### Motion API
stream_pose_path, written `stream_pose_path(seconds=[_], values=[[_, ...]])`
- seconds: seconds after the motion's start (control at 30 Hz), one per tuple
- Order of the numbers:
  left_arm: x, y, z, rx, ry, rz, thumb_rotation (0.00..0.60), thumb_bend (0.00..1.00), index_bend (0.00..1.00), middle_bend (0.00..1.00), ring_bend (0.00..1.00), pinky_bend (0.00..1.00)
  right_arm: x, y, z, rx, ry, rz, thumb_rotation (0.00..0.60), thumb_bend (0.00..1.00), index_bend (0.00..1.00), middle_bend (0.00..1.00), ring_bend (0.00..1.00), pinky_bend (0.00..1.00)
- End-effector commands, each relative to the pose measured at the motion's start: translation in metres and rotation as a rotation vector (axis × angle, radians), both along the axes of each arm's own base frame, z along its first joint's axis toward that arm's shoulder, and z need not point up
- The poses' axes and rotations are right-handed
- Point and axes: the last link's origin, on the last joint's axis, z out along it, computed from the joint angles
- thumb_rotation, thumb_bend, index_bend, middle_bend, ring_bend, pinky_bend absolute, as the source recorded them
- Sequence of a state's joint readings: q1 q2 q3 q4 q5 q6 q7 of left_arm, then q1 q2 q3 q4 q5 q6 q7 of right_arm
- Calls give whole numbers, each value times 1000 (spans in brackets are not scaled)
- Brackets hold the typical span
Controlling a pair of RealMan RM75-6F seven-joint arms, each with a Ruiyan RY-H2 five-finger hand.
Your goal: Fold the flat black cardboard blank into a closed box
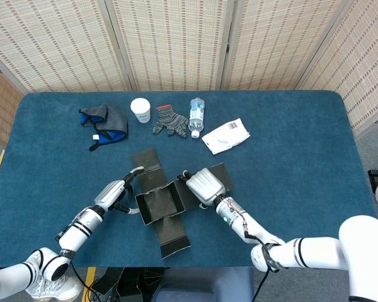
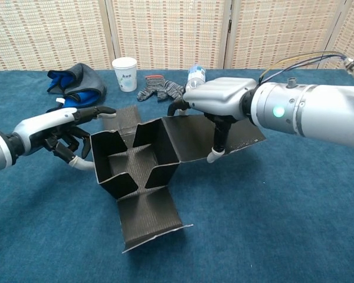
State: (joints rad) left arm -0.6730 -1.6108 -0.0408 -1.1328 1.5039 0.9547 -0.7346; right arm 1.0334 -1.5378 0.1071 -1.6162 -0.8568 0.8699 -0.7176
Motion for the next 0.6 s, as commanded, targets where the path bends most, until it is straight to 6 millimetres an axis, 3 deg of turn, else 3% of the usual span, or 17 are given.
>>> stream_pose_path(seconds=[0.03, 0.6], values=[[2, -2, 1, -38, -25, 20, 600, 95, 0, 0, 592, 889, 4, -1, 0, 2, 39, 66, 600, 94, 241, 280, 832, 959], [8, -14, -3, -141, -108, 38, 600, 95, 0, 0, 593, 889, 26, -6, 4, -57, 199, 363, 600, 102, 252, 286, 832, 998]])
